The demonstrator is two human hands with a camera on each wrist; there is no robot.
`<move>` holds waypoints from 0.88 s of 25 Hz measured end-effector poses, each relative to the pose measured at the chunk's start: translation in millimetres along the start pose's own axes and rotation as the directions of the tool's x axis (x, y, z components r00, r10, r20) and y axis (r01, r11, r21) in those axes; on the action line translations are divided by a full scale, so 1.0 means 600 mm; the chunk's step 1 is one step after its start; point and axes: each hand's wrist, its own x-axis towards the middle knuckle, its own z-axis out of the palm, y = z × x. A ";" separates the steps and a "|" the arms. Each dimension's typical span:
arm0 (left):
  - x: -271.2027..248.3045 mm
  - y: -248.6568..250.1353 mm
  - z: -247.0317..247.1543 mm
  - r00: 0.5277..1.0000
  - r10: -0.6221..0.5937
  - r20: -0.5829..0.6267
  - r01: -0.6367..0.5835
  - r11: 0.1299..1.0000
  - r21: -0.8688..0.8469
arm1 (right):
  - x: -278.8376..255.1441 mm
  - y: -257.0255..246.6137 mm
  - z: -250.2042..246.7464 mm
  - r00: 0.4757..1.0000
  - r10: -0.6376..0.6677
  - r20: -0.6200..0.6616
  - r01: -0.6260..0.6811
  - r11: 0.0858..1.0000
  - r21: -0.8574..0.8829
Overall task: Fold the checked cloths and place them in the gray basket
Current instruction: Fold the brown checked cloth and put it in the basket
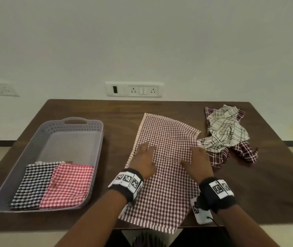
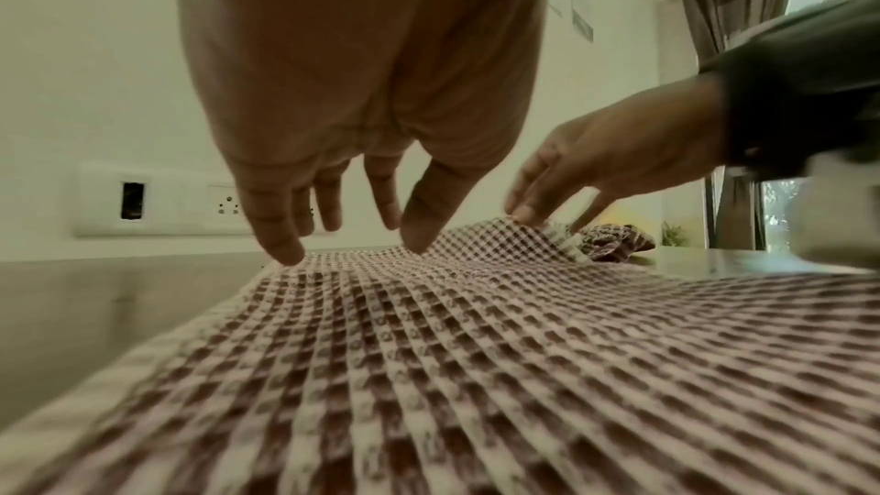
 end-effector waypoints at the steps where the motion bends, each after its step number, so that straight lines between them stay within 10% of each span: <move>1: 0.021 0.000 0.002 0.997 -0.016 0.070 0.012 0.998 0.055 | -0.005 0.014 0.002 0.991 0.047 0.127 -0.038 0.997 -0.068; 7: 0.037 -0.077 -0.007 0.936 -0.317 0.156 0.291 0.942 0.165 | 0.043 -0.024 0.035 0.895 -0.193 0.402 0.270 0.952 -0.142; 12: 0.031 -0.077 -0.013 0.959 -0.260 0.116 0.233 0.950 0.206 | 0.108 0.010 -0.006 0.994 -0.106 0.022 0.103 0.989 0.110; 18: 0.073 -0.044 0.022 0.958 -0.187 0.216 0.141 0.967 0.214 | 0.118 0.138 -0.080 0.975 0.221 0.019 -0.209 0.945 -0.253; 22: 0.093 -0.026 0.020 0.972 -0.163 0.167 0.135 0.977 0.166 | 0.066 0.094 -0.066 0.990 0.142 0.004 -0.138 0.966 -0.217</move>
